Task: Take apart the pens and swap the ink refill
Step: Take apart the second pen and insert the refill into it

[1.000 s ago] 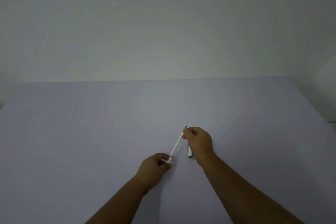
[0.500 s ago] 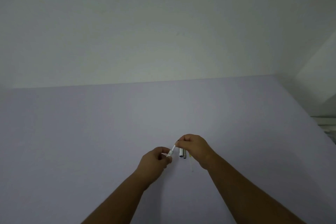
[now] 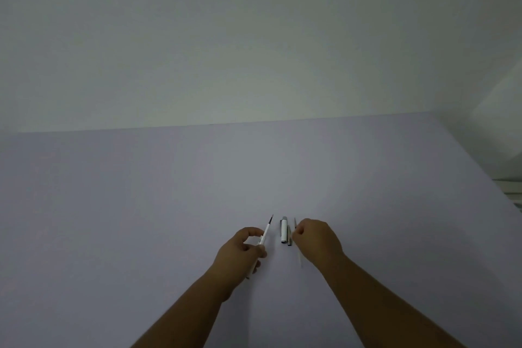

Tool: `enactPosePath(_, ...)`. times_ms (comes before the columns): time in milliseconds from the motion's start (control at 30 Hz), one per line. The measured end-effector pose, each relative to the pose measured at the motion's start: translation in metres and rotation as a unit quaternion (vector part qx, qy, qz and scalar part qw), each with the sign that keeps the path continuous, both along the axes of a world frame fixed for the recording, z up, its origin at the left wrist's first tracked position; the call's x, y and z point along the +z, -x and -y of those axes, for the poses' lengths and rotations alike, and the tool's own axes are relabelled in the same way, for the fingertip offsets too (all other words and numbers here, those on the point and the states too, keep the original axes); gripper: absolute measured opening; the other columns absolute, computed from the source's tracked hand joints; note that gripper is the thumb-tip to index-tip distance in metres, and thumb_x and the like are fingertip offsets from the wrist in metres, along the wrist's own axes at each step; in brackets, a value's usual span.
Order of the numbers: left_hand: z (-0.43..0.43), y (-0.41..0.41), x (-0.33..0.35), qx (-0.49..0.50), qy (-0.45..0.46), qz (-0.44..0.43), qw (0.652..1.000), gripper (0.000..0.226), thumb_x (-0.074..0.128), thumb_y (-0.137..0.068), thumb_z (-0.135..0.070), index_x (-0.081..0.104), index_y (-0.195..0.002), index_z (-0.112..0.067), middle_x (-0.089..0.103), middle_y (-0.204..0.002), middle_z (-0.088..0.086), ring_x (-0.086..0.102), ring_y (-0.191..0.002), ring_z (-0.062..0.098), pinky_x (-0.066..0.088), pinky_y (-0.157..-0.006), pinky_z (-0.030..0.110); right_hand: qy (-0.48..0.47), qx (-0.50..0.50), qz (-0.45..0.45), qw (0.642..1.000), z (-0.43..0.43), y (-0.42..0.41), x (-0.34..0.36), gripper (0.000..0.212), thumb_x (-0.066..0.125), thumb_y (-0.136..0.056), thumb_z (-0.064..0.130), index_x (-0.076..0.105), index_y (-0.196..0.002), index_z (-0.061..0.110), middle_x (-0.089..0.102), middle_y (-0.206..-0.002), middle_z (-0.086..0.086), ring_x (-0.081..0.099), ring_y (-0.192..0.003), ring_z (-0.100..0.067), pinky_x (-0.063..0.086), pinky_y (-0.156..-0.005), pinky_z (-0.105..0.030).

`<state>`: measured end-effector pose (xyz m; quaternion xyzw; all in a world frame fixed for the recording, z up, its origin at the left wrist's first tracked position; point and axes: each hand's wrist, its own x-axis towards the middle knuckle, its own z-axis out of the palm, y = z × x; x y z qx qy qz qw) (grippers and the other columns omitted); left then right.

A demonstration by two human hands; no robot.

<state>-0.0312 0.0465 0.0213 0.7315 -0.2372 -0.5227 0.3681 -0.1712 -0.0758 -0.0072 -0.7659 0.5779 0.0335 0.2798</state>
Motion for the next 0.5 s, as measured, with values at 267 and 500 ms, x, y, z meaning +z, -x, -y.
enactPosePath(267, -0.005, -0.001, -0.001, -0.008, -0.009, 0.0, 1.0, 0.023, 0.06, -0.082, -0.016, 0.063, -0.097, -0.033, 0.073, -0.088, 0.006, 0.059, -0.058, 0.013, 0.048, -0.053, 0.023, 0.03, -0.006, -0.032, 0.999, 0.0, -0.01, -0.013, 0.031, 0.05, -0.087, 0.031, 0.067, -0.093, 0.006, 0.071, -0.097, -0.013, 0.066, -0.092, -0.029, 0.051, -0.07, -0.034)
enactPosePath(500, -0.004, -0.002, -0.003, -0.019, -0.02, 0.012, 1.0, 0.022, 0.061, -0.082, -0.02, 0.062, -0.098, -0.035, 0.073, -0.091, 0.005, 0.059, -0.061, 0.012, 0.047, -0.052, 0.02, 0.022, -0.059, -0.036, 0.997, -0.005, -0.018, -0.016, 0.029, 0.051, -0.088, 0.034, 0.066, -0.095, 0.009, 0.07, -0.104, -0.009, 0.066, -0.097, -0.028, 0.054, -0.078, -0.034)
